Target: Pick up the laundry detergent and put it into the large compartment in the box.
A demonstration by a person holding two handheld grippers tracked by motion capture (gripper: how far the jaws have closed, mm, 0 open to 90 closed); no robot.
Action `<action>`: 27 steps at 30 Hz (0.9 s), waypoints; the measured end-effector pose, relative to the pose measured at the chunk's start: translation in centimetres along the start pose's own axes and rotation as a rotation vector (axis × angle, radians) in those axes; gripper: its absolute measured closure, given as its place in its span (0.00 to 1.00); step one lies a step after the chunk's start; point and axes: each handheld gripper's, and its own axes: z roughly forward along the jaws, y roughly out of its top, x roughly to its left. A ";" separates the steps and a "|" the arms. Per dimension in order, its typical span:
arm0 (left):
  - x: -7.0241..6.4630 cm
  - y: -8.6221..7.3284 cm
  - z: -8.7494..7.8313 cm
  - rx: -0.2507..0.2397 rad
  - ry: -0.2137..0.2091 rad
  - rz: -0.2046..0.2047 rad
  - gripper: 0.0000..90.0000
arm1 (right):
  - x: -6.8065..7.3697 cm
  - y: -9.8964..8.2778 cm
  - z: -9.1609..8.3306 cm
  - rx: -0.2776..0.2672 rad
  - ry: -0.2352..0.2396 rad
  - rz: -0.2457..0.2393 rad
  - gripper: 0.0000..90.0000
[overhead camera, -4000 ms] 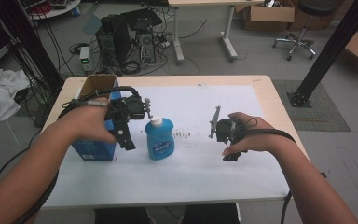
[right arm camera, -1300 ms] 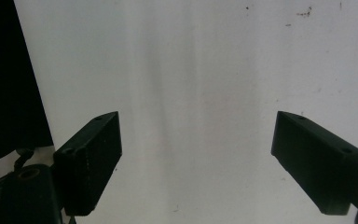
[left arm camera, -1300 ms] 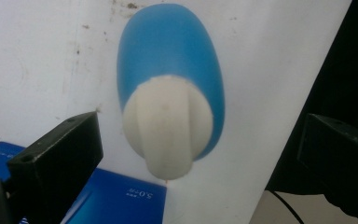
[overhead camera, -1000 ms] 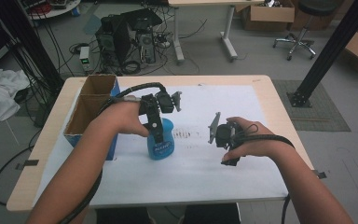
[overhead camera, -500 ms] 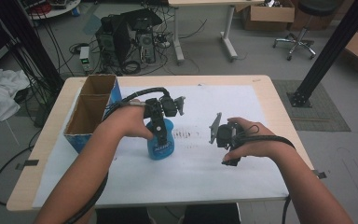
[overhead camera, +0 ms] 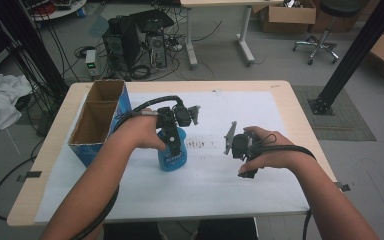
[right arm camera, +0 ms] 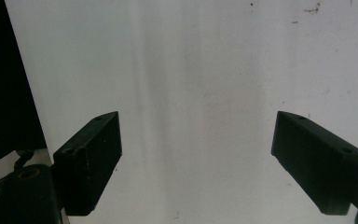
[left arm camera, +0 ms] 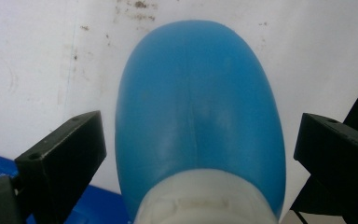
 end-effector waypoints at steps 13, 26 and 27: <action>-0.1 0.0 0.0 0.000 0.017 -0.011 0.17 | 0.1 0.0 0.0 0.001 -0.004 -0.009 0.18; -0.2 0.4 0.0 0.006 0.016 -0.022 0.21 | 0.0 0.1 0.1 0.003 -0.003 -0.009 0.18; -0.2 0.4 0.0 0.003 0.015 -0.019 0.21 | 0.0 0.1 0.1 0.003 -0.003 -0.009 0.18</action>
